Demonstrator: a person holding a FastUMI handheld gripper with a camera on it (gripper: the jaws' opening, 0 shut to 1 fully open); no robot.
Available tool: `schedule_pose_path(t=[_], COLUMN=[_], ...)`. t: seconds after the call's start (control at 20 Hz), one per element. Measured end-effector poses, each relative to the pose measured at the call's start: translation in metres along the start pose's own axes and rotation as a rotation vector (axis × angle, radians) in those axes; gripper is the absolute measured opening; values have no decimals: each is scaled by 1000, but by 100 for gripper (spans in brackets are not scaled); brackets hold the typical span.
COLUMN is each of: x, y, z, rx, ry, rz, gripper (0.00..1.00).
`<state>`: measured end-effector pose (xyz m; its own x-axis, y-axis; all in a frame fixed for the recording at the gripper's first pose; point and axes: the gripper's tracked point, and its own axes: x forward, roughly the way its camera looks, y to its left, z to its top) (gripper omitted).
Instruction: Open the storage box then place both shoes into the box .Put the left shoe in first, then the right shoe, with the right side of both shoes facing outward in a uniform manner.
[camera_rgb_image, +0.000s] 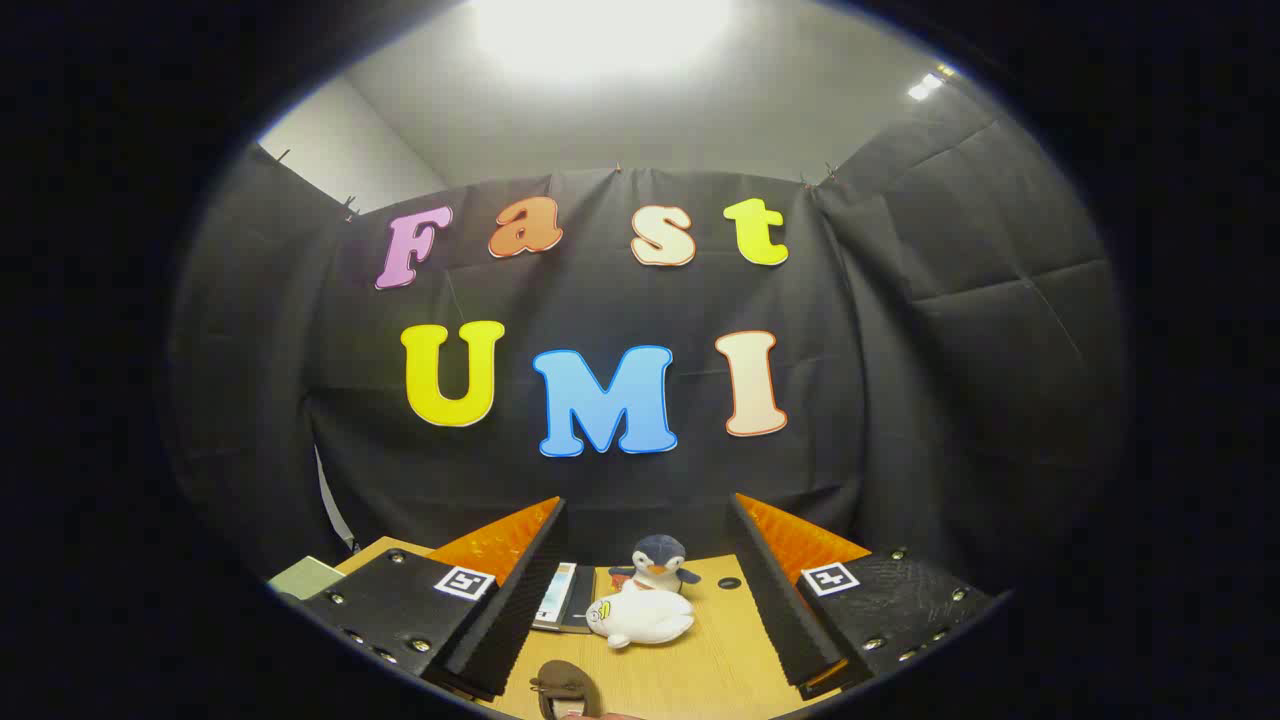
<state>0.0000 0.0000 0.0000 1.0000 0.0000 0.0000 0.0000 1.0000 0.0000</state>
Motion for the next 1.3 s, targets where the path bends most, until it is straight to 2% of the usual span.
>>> schedule_pose_path(t=[0.4,0.8,1.05,1.3], x=[12,10,16,28], y=[8,11,36,84], z=[-13,-20,-48,-92], rx=[-28,-28,52,138], ry=[11,17,84,182], rz=[41,4,55,187], gripper=[96,96,96,96])
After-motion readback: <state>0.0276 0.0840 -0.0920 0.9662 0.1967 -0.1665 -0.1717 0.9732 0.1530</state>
